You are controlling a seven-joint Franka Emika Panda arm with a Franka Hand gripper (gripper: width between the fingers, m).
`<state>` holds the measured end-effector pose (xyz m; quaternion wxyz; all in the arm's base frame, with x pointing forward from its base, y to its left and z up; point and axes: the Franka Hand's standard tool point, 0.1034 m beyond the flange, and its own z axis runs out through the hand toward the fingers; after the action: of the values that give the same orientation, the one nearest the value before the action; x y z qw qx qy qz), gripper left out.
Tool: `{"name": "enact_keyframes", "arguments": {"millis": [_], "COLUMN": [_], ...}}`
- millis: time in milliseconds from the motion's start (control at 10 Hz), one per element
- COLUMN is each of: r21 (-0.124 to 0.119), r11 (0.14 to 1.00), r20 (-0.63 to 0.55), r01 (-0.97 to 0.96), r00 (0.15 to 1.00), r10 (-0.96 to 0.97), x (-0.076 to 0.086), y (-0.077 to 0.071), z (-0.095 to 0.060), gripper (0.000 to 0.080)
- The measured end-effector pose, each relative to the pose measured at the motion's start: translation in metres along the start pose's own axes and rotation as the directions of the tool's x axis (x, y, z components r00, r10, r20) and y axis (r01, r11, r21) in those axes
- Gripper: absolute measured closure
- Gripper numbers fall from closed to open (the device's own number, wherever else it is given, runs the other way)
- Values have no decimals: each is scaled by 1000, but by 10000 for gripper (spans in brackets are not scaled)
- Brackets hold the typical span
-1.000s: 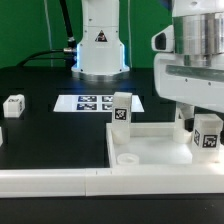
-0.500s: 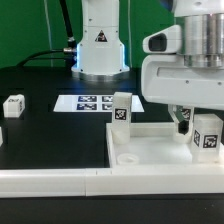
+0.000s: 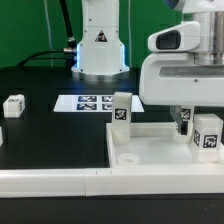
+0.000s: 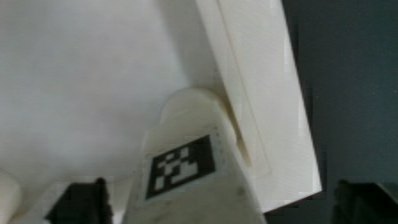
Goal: Assemble square table
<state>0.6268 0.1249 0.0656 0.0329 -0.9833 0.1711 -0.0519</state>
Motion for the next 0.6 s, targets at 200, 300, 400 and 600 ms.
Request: {"name": "enact_keyframes", "arguments": {"millis": [200, 300, 400, 600], "r21": [-2, -2, -2, 0], "r11": [991, 976, 958, 896], "r20": [2, 2, 1, 3], "r01": [-137, -220, -286, -444], "r00": [991, 976, 958, 896], "r10": [137, 220, 286, 444], "x": [0, 0, 0, 0], "y": [2, 2, 2, 2], "z": [1, 1, 1, 1], "gripper": [441, 509, 509, 509]}}
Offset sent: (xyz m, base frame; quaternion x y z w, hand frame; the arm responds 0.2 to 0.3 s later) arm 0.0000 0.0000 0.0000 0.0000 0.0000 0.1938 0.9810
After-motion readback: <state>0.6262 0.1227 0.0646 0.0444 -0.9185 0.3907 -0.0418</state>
